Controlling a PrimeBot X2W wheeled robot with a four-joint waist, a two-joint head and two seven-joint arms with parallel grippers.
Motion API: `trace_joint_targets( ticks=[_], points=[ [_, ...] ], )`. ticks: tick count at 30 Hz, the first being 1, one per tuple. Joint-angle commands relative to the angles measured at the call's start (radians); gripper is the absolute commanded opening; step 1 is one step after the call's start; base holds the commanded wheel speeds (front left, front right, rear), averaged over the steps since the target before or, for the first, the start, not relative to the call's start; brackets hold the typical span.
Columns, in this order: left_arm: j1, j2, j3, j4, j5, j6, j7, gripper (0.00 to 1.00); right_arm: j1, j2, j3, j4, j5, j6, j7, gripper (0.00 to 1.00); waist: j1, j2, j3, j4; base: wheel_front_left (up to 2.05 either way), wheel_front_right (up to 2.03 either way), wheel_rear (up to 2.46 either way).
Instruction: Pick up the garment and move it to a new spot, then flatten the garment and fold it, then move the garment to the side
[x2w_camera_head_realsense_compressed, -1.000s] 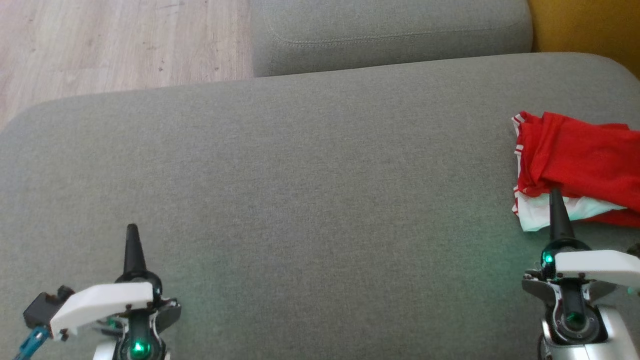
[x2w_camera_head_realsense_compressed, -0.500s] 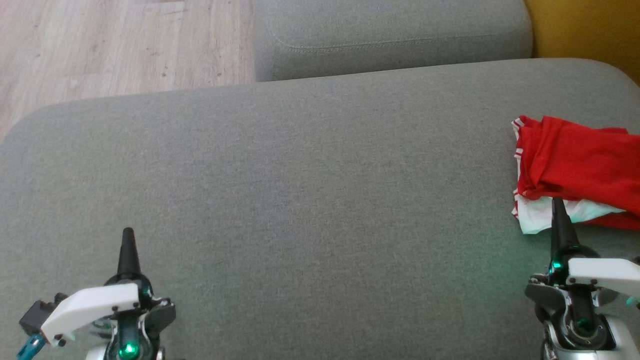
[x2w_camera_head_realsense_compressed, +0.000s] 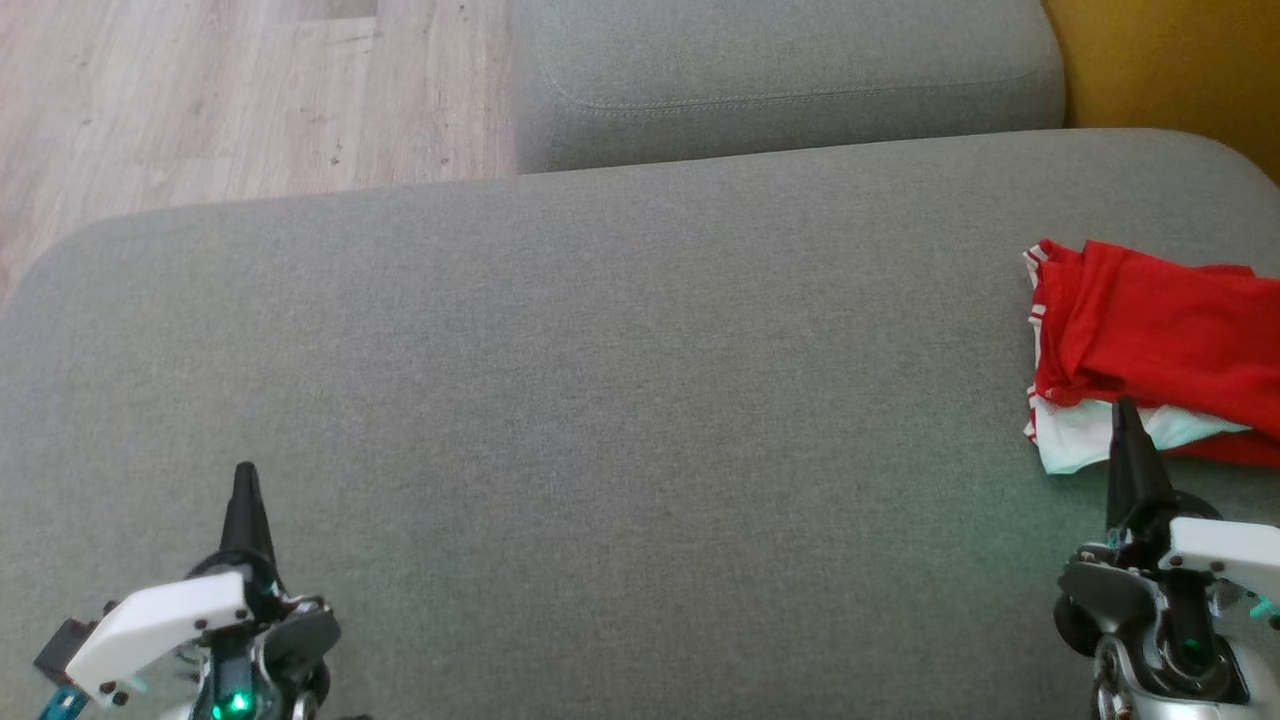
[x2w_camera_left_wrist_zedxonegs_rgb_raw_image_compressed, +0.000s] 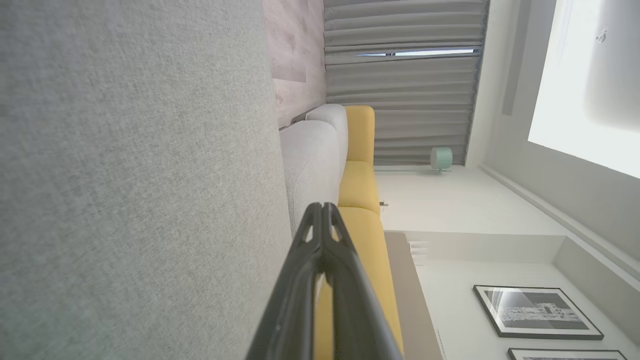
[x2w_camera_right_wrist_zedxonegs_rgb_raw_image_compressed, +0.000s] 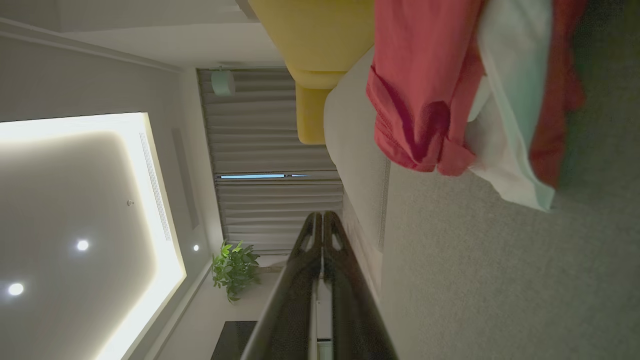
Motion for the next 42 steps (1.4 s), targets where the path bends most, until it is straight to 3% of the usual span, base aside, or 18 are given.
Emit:
trace_joint_targets(
  ticks=[1,42],
  points=[
    [-0.016,0.016,0.04,-0.028,-0.022,-0.007,0.01,0.0,-0.019,-0.016,0.017,-0.034,0.03,-0.001,0.012,0.0,0.0,0.0,-0.001,0.0,0.0,0.0,0.0],
    [-0.016,0.011,0.048,-0.028,-0.016,-0.007,0.017,0.0,-0.02,-0.007,0.004,-0.033,0.019,-0.001,0.022,0.0,0.0,0.0,-0.001,0.0,0.0,0.0,0.0]
  ],
)
